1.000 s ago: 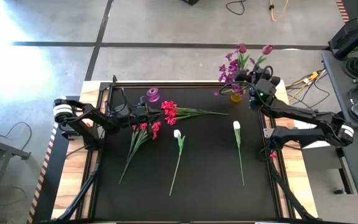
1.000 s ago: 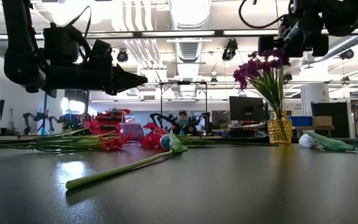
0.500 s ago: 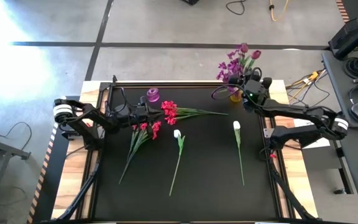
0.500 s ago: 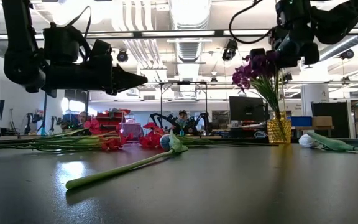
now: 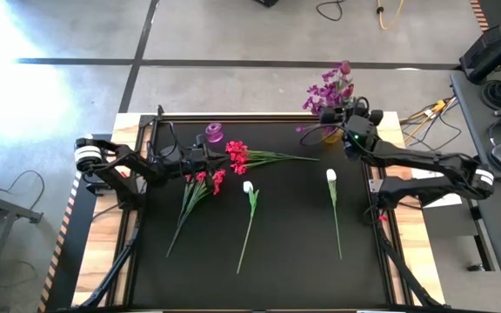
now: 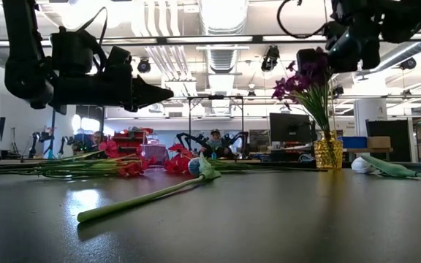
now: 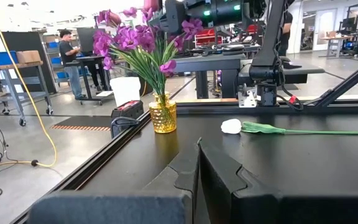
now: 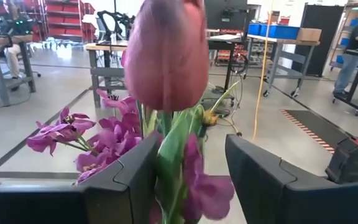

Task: Sort flowers into vase by color
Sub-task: Put the red tulip into the yellow vase, then put the left red flowers into the purple vase

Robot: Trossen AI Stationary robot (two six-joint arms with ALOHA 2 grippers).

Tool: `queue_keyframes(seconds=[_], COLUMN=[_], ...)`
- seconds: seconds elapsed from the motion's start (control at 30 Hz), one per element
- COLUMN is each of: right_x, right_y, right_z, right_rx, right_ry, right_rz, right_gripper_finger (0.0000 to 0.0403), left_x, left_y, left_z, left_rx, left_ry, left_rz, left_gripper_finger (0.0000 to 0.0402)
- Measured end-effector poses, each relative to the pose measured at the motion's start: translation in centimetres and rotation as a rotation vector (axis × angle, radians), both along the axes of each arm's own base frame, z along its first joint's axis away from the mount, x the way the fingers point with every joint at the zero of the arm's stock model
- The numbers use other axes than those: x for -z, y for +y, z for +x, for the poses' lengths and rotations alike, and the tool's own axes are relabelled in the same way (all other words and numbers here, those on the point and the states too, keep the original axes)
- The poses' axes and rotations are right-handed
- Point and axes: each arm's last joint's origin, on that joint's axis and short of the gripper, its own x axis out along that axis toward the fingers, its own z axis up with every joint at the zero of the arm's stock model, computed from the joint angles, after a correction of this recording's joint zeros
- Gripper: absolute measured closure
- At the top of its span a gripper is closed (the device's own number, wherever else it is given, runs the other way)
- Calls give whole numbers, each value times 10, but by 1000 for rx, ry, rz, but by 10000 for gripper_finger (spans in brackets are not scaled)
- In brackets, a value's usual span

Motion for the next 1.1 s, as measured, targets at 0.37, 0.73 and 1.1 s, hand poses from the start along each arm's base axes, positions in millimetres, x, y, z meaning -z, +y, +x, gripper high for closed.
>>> queue_keyframes(seconds=[0.37, 0.73, 1.1], right_x=[-13, -31, -89], right_y=[22, 30, 34], right_z=[-7, -15, -14], right_rx=[-83, -101, -276], right_ry=[113, 216, 246], right_rz=[-4, 109, 92], right_gripper_finger=[224, 205, 202], left_x=[0, 1, -5], left_y=[0, 0, 4], left_z=[0, 0, 9], left_rx=[0, -1, -3], left_ry=[0, 15, 12], left_rz=[2, 1, 36], left_gripper_finger=[402, 402, 402])
